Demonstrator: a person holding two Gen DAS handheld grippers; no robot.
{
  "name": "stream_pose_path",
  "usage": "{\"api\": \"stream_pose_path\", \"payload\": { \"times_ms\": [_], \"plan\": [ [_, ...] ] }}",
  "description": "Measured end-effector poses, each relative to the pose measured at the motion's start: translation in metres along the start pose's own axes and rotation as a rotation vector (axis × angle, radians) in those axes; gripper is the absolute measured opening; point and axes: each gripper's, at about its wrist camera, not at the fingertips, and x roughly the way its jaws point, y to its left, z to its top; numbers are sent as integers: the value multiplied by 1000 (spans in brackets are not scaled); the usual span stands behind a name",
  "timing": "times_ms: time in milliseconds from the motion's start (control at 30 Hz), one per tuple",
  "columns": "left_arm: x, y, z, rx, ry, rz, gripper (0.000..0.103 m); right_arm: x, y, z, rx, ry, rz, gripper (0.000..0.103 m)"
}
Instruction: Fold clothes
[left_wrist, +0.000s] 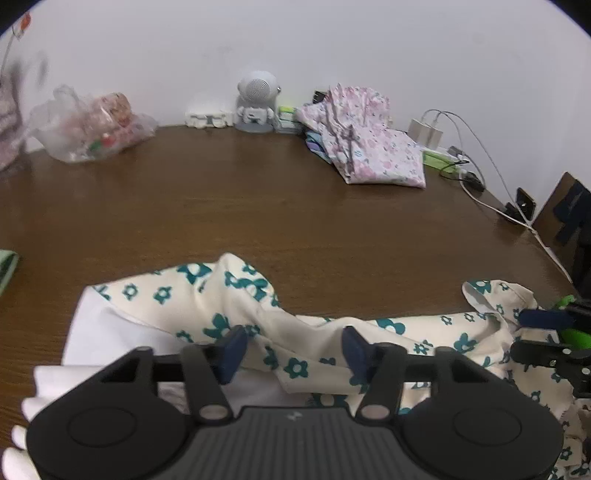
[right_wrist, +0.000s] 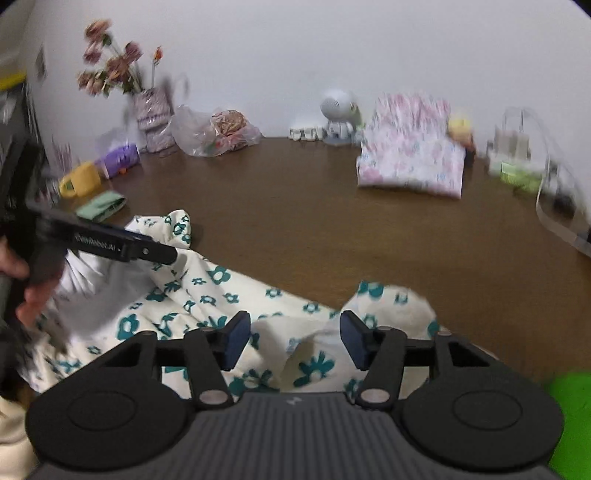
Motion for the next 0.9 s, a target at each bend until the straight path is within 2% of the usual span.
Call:
{"api": "stream_pose_path", "payload": {
  "times_ms": [67, 133, 200, 233, 300, 400, 467, 500, 567, 633, 667, 700, 733, 767, 900],
  "plan": [
    [5, 0, -3, 4, 19, -3, 15, 4, -9, -4, 44, 26, 28, 48],
    [7, -2, -6, 12, 12, -8, 11, 10, -17, -7, 86, 50, 58, 24],
    [4, -4, -4, 11, -8, -6, 5, 14, -16, -7, 102, 37, 68, 7],
    [2, -3, -2, 0, -23, -6, 3, 12, -14, -7, 96, 11, 65, 4],
    [-4, -1, 4, -23, -59, -3, 3, 4, -10, -1, 77, -68, 65, 2],
    [-6, 5, 12, -73, -150, 6, 2, -2, -6, 13, 68, -193, 20, 2],
    [-2, 12, 15, -132, -187, 74, 2, 4, -10, 18, 85, -229, -42, 2],
    [1, 14, 16, -142, -178, 108, 3, 9, -13, 19, 98, -228, -66, 3],
    [3, 15, 14, -144, -167, 141, 13, 24, -18, 19, 112, -177, -105, 7],
    [-4, 12, 10, -98, -164, 125, 23, 22, -20, 16, 129, -172, -133, 18],
    [-9, 10, 8, -69, -160, 116, 33, 17, -18, 13, 129, -185, -133, 25],
    [-13, 6, 5, -44, -155, 110, 39, 9, -17, 11, 131, -198, -125, 41],
    [-17, 2, 3, -19, -149, 101, 50, 2, -16, 9, 132, -207, -115, 45],
    [-19, -1, 1, 1, -140, 83, 52, 0, -16, 8, 131, -188, -93, 45],
    [-7, -4, -2, 0, -76, 22, 52, 7, -11, 6, 105, -91, -39, 45]
  ]
}}
